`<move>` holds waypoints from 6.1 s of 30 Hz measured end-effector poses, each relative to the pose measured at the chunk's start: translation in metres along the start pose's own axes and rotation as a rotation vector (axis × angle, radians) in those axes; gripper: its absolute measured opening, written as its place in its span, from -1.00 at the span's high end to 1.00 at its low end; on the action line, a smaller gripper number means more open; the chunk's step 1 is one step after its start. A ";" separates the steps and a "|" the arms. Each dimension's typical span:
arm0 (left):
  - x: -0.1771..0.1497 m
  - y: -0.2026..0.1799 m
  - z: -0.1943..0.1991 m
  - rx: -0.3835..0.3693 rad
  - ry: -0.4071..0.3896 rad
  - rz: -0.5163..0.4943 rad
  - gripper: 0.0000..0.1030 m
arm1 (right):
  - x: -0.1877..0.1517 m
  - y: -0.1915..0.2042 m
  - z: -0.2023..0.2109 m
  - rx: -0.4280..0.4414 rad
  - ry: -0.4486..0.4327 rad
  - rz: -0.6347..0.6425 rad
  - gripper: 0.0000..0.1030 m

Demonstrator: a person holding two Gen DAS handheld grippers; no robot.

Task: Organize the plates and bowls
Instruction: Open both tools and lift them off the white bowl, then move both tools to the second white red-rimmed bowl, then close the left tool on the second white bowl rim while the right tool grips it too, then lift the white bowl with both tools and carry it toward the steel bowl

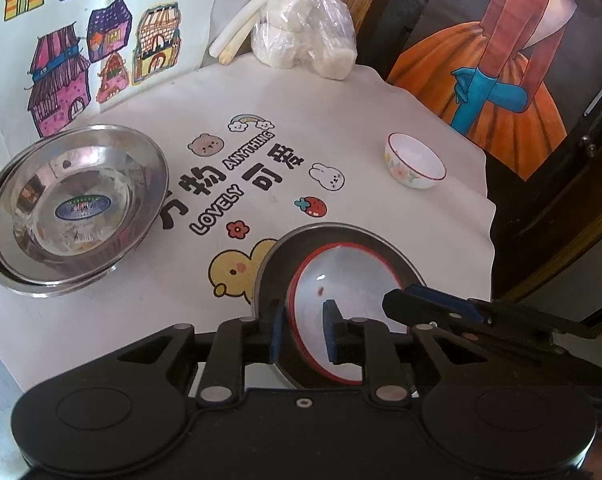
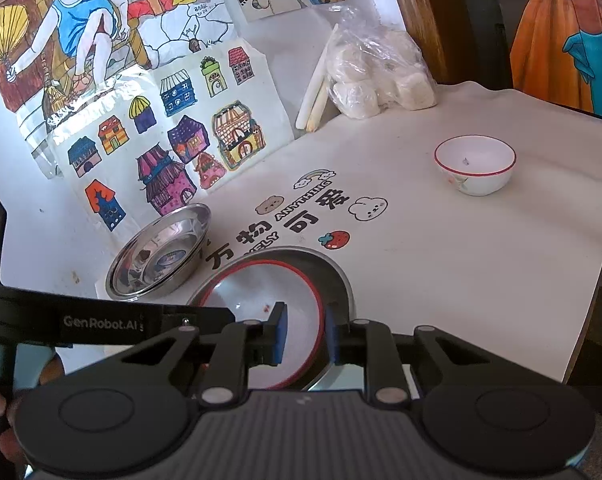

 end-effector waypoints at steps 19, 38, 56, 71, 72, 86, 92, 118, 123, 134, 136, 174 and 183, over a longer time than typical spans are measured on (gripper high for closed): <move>0.035 -0.001 0.030 0.112 -0.187 -0.039 -0.82 | 0.010 -0.016 0.019 0.048 -0.113 -0.052 -0.18; 0.113 -0.043 -0.025 0.299 -0.177 -0.171 -0.98 | 0.044 -0.129 0.043 -0.129 -0.311 -0.219 -1.00; 0.185 -0.088 -0.110 0.303 -0.105 -0.241 -0.98 | 0.077 -0.191 0.005 -0.274 -0.336 -0.202 -0.99; 0.201 -0.091 -0.171 0.281 -0.012 -0.251 -0.98 | 0.103 -0.195 -0.046 -0.337 -0.227 -0.093 -0.81; 0.201 -0.091 -0.172 0.273 -0.010 -0.251 -0.98 | 0.104 -0.195 -0.048 -0.335 -0.224 -0.089 -0.79; 0.200 -0.093 -0.179 0.237 0.011 -0.237 -0.83 | 0.108 -0.195 -0.060 -0.314 -0.193 -0.085 -0.61; 0.197 -0.096 -0.180 0.197 0.022 -0.245 -0.62 | 0.107 -0.195 -0.061 -0.302 -0.192 -0.093 -0.56; 0.180 -0.118 -0.175 0.023 0.040 -0.265 0.76 | 0.105 -0.184 -0.068 -0.180 -0.183 -0.160 0.49; 0.175 -0.117 -0.169 0.016 0.038 -0.239 0.80 | 0.101 -0.185 -0.065 -0.173 -0.188 -0.193 0.62; 0.164 -0.120 -0.135 0.000 -0.010 -0.220 0.81 | 0.092 -0.174 -0.045 -0.149 -0.214 -0.219 0.63; 0.163 -0.121 -0.128 -0.001 -0.021 -0.219 0.81 | 0.091 -0.169 -0.039 -0.147 -0.221 -0.213 0.63; 0.068 -0.051 0.004 -0.021 -0.155 -0.114 0.81 | 0.044 -0.035 0.034 -0.025 -0.239 -0.013 0.62; 0.052 -0.034 0.019 0.001 -0.179 -0.089 0.81 | 0.031 -0.018 0.027 0.019 -0.186 0.009 0.62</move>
Point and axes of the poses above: each gripper's, at about its wrist camera, not at the fingertips, and z roughly against the way its jaws point, y to its left, x to its top, the point moved 8 cm from there along -z, roughly the way its jaws point, and after that the axes turned 9 degrees about y, right-handed, at the moved point
